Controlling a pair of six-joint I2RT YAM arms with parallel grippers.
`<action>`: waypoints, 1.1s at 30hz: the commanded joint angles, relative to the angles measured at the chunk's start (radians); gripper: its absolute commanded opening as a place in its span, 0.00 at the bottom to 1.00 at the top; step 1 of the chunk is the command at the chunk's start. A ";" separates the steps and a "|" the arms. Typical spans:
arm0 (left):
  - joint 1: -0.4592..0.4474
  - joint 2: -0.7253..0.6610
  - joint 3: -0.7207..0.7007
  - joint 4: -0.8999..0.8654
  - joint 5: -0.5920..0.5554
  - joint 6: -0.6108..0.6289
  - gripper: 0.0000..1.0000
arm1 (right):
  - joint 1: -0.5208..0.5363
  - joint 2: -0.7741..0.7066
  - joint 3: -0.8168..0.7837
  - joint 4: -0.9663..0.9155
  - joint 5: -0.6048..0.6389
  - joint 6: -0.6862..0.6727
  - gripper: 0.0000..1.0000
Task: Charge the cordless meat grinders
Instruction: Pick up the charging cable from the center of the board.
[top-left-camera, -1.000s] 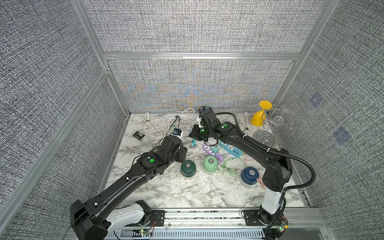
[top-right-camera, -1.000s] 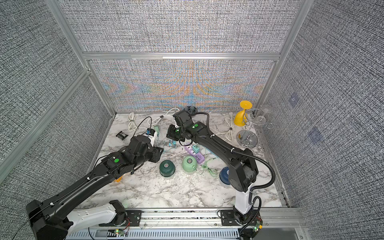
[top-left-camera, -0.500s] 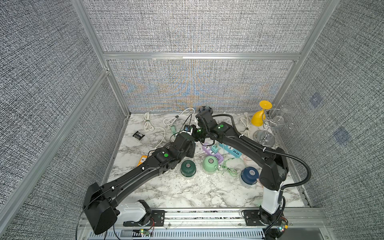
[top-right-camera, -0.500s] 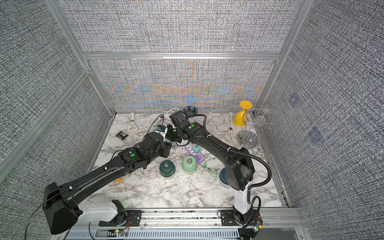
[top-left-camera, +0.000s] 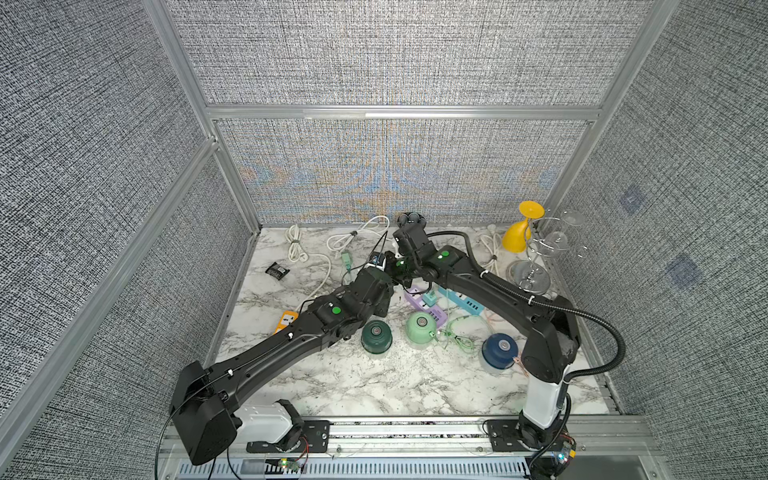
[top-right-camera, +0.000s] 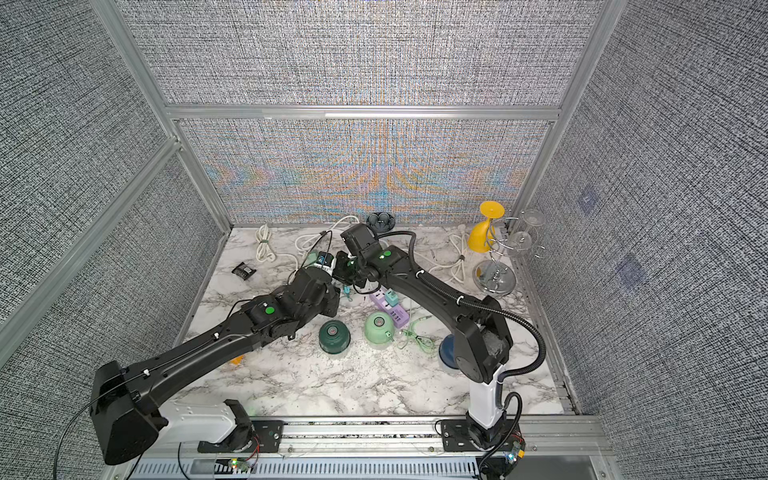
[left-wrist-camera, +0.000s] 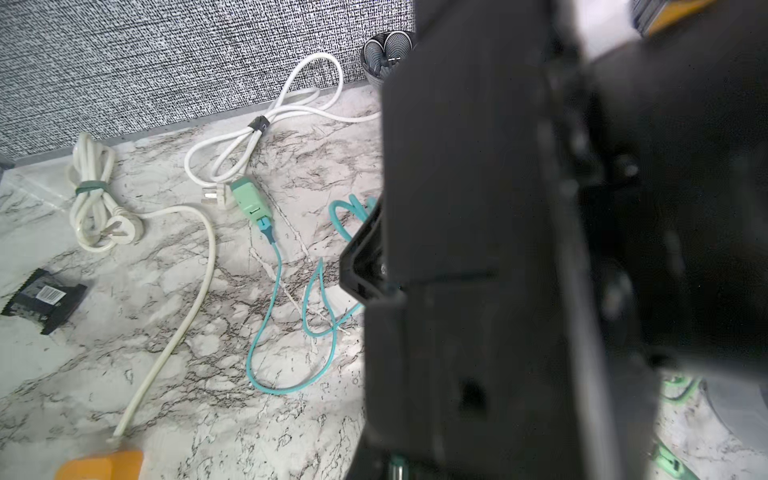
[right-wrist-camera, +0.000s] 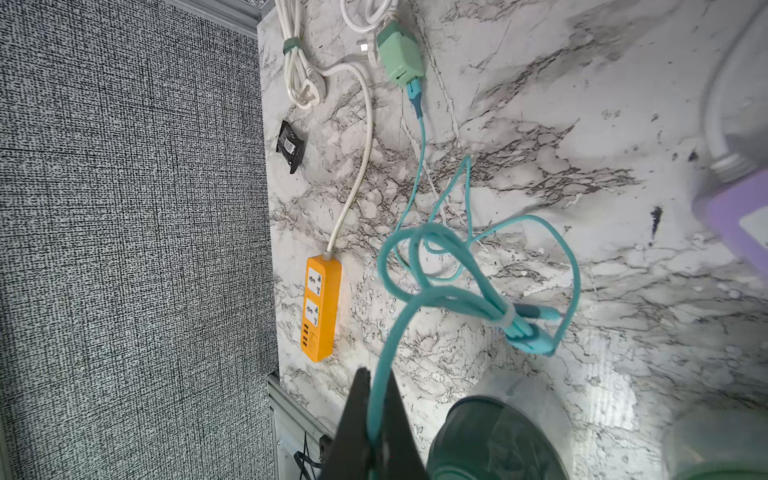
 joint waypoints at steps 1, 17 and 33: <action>-0.001 0.009 0.017 -0.014 0.058 0.001 0.00 | 0.000 -0.008 0.001 0.005 0.018 -0.023 0.00; 0.247 0.036 -0.065 0.151 0.774 -0.244 0.00 | -0.040 -0.137 -0.143 0.076 0.005 -0.121 0.53; 0.459 0.034 -0.161 0.440 1.106 -0.637 0.00 | -0.158 -0.353 -0.511 0.530 -0.273 0.081 0.36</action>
